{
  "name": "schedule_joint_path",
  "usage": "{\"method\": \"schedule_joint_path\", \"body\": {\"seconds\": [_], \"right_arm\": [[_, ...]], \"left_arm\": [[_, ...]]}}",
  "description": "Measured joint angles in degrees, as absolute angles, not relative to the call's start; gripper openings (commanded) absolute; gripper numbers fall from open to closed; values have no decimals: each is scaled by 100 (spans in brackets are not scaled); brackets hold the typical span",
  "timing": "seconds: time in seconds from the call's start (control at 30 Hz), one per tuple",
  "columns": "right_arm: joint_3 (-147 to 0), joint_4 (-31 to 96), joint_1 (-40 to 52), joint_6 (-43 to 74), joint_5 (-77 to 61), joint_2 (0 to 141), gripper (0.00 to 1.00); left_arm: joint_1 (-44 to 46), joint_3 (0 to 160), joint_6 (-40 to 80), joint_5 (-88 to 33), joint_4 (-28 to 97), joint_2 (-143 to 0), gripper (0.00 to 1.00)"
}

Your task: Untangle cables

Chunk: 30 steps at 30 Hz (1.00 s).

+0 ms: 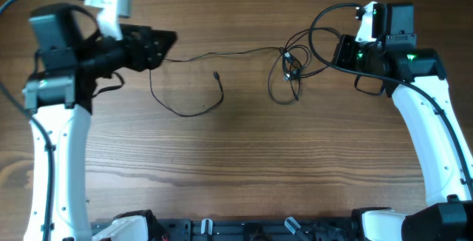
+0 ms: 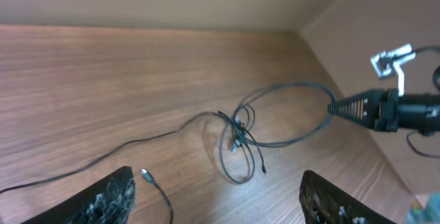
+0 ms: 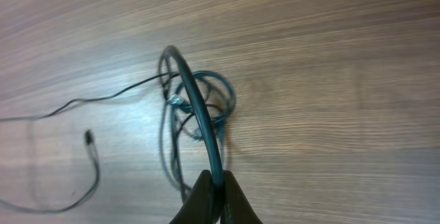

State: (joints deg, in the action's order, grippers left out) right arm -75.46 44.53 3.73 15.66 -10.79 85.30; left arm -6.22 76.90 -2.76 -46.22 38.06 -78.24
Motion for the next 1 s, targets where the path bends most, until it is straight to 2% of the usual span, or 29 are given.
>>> {"method": "schedule_joint_path", "body": {"seconds": [0.13,0.47,0.6,0.73,0.9,1.0], "right_arm": [[-7546,4338,373,1262,-2185,8425,4],[-7546,3846,395,1170,-4534,7170,4],[-7544,3758,395,1188,-4803,7170,4],[-7546,3717,395,1188,-4875,7170,4],[-7544,3701,395,1188,-4908,7170,4],[-7546,3706,395,1192,-4901,7170,4]], "left_arm": [[-32,7690,-298,-4311,3647,-8390,81],[947,7690,-429,-4180,3159,-9638,79],[1306,7690,-449,-4180,3059,-9673,79],[1662,7690,-473,-4060,2902,-9732,57],[1894,7690,-532,-3857,2582,-10335,61],[2001,7690,-534,-3791,2414,-10772,59]]}}
